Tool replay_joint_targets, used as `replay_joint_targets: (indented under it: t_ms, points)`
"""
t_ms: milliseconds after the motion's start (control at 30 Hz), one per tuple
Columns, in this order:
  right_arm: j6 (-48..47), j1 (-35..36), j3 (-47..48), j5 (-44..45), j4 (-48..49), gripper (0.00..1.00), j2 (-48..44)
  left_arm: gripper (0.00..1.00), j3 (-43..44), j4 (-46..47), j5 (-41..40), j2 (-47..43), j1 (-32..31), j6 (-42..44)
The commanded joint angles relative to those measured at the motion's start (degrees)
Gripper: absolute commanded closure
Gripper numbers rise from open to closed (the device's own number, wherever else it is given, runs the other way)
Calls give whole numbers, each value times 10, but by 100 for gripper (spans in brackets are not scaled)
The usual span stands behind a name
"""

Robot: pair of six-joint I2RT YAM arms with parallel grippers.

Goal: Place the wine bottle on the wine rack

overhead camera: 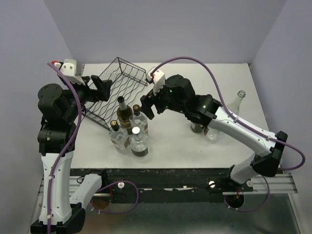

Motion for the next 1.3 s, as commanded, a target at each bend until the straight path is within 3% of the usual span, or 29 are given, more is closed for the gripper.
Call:
replay_joint_targets:
  t_ms: [0,300,500,933,1067,1267]
  points:
    - [-28,20,52,54,-17,9,44,1,-6,-4,12,-11,3,-4]
    - [-19,49,98,64,-52,15,121,1,1,-20,-15,-14,3,16]
    - [12,52,117,88,-64,30,158,1,0,-15,-15,-10,3,17]
    - [20,53,105,120,-46,44,184,1,-2,-17,-14,-5,3,19]
    - [19,52,98,125,-42,61,185,1,-3,-15,-14,-2,3,19]
    - [13,52,96,145,-43,98,177,1,-10,-1,-14,-6,3,15]
